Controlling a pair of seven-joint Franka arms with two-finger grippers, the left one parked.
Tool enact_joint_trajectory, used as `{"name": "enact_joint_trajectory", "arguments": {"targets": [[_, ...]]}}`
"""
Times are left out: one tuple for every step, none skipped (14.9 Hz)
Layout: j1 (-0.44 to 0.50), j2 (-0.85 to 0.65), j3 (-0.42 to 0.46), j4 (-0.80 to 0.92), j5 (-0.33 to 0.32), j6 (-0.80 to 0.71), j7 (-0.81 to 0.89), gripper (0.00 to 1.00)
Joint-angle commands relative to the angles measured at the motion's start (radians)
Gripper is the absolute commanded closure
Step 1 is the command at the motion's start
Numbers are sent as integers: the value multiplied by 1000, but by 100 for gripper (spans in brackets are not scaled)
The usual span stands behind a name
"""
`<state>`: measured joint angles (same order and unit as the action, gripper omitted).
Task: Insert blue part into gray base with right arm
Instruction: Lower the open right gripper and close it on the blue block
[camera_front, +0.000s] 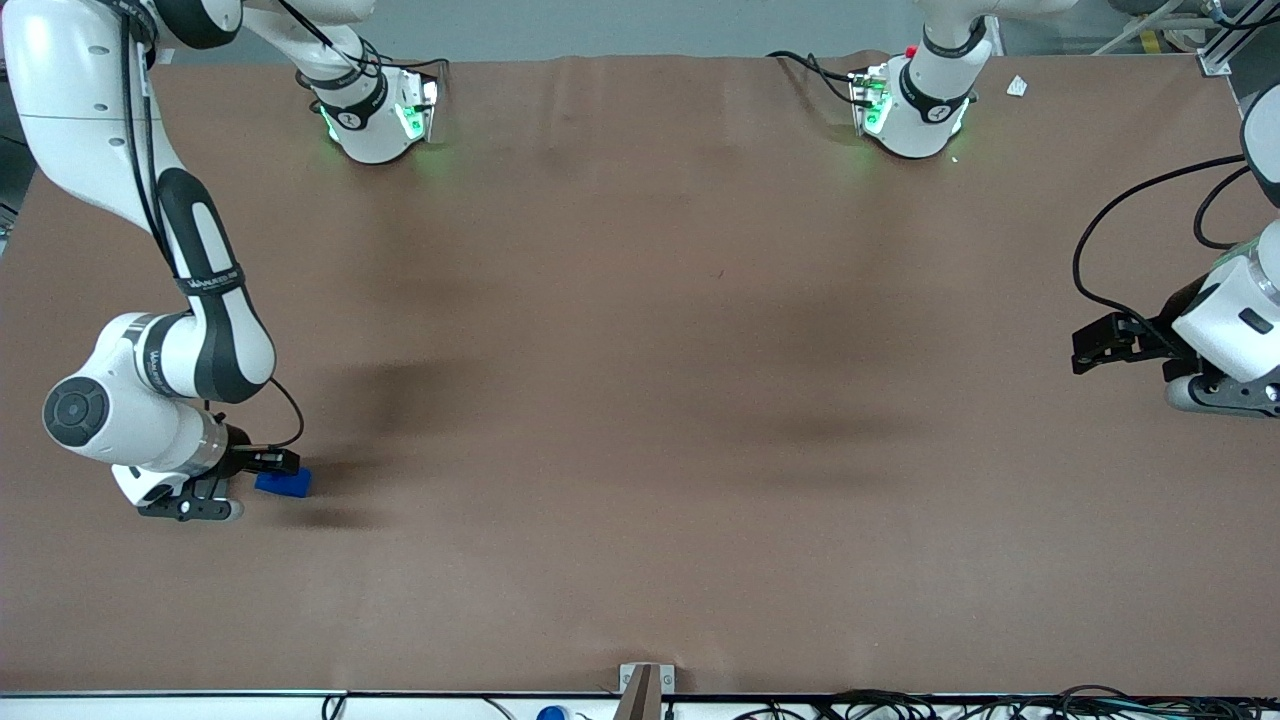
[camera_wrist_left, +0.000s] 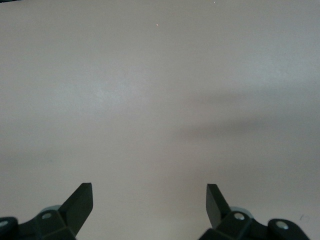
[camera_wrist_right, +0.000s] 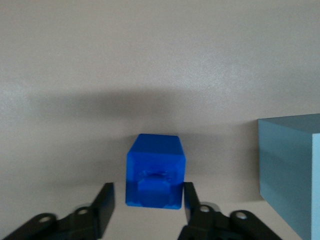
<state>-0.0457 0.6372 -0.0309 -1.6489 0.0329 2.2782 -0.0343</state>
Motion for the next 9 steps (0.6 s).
{"name": "enact_joint_trajectory", "arguments": {"targets": [[-9,24,8,28,-2,-8,8,58],[-9,24,8,28,-1,-8,7,60],[-9,24,8,28,-2,-8,8,61],[-9,25,8,28,-2,-8,7,65],[-11,25,8,28,-2,-8,7,69],[-9,27,8,28,-4,-8,7,74],[-9,27,8,34,-4,-12,7,75],[-9,27,8,44,-2,-17,7,75],[-11,27,8,47,-1,-20,5,76]]}}
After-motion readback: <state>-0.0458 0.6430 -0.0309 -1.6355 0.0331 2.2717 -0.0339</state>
